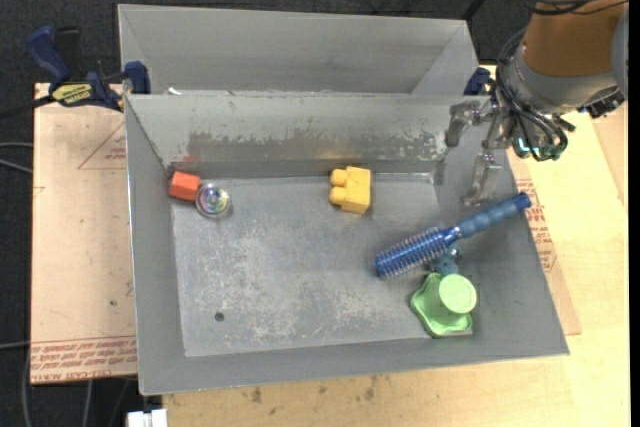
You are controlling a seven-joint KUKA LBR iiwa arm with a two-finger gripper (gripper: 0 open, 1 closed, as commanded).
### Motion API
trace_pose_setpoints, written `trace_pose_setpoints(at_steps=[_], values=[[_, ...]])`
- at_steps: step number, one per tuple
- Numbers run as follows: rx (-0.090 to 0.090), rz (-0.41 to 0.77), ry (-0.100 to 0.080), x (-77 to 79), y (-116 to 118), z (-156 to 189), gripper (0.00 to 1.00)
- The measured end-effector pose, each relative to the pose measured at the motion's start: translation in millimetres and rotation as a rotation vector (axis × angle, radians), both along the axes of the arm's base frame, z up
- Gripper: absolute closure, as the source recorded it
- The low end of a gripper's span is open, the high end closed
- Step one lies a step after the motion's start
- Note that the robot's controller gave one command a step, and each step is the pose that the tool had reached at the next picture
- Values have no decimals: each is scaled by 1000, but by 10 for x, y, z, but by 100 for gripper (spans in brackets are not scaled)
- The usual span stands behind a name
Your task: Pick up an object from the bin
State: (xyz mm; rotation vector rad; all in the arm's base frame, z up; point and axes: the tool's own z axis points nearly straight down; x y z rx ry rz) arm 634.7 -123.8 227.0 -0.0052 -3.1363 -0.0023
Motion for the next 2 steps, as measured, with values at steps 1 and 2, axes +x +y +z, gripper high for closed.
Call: trace_pose_setpoints(at_steps=[1,2], values=[[1,-3,0,-797,-32,-1166,0],[-1,3,-6,-773,-27,-1137,100]])
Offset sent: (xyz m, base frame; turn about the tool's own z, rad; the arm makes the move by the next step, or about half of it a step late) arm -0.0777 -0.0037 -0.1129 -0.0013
